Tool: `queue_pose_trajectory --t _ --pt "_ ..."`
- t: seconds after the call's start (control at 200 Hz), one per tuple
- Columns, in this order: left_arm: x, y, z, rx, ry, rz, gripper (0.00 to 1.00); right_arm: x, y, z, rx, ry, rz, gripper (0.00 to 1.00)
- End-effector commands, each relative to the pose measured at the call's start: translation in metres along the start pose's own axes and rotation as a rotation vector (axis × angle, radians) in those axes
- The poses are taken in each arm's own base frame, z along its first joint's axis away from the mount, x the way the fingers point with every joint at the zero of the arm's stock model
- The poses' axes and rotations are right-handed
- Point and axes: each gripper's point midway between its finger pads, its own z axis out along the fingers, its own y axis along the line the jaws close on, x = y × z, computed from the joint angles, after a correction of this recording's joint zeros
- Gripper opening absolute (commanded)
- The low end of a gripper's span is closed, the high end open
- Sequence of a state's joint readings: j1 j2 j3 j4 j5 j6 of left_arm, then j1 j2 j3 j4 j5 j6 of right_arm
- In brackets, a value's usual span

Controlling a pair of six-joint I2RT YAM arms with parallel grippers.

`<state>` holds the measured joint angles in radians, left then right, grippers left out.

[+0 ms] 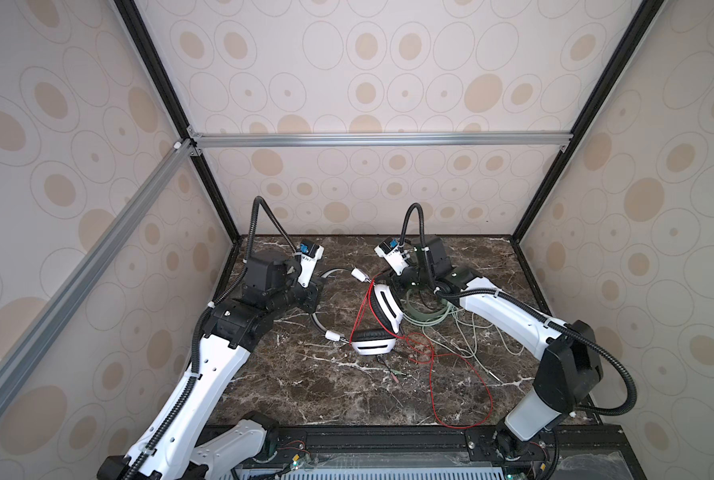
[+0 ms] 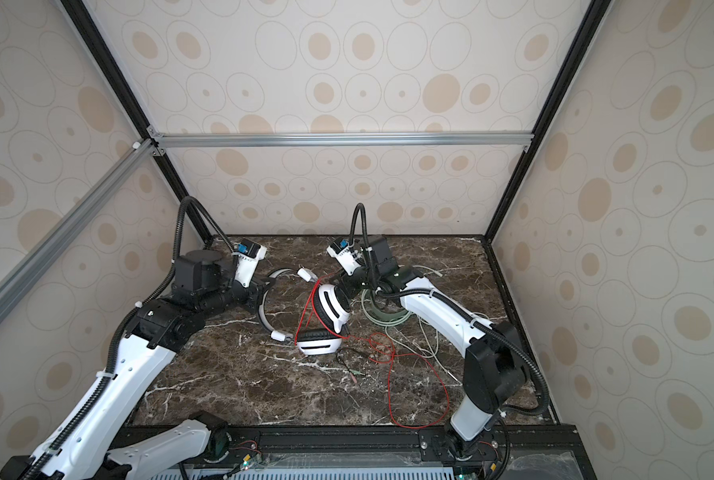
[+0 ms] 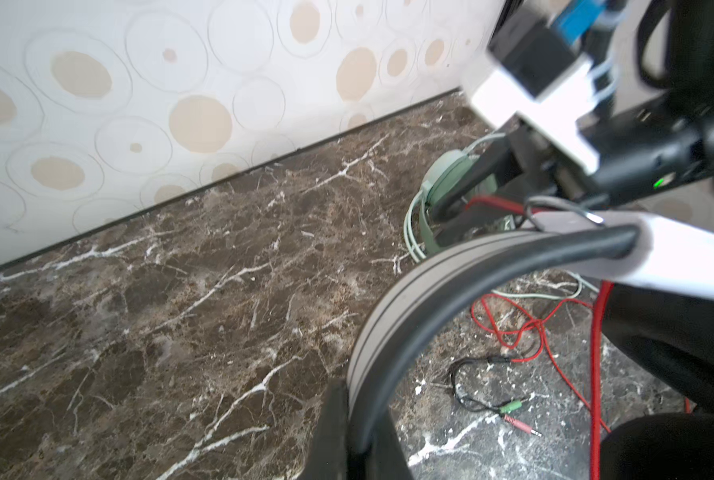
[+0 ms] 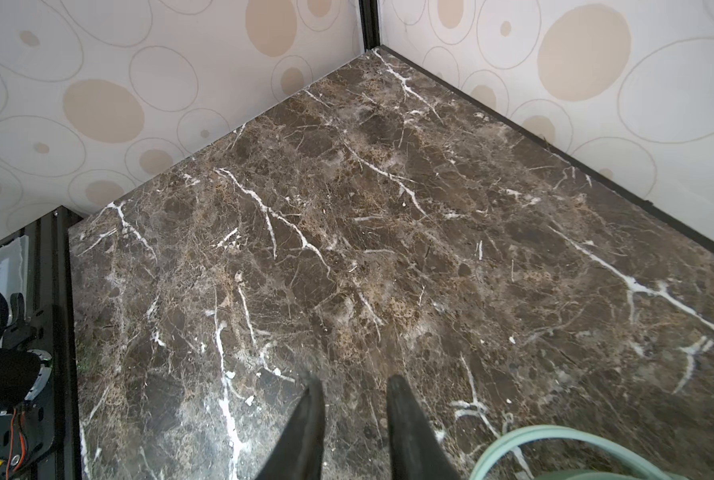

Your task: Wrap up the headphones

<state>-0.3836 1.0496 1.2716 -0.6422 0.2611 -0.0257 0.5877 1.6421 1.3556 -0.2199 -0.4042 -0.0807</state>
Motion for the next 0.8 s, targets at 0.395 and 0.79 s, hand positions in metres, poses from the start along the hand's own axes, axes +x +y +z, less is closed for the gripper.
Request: queue_pose_trajectory --t 0.395,0.79 --pt "-0.124 -0.023 -0.045 0.126 -0.312 -0.080 0.00 -0.007 0.006 -0.004 -0.049 -0.199 0.137 0.31" --pt "-0.172 -0.011 -0.072 0.080 -0.497 -0.168 0.00 0.033 0.002 0.006 -0.041 -0.180 0.227 0.31"
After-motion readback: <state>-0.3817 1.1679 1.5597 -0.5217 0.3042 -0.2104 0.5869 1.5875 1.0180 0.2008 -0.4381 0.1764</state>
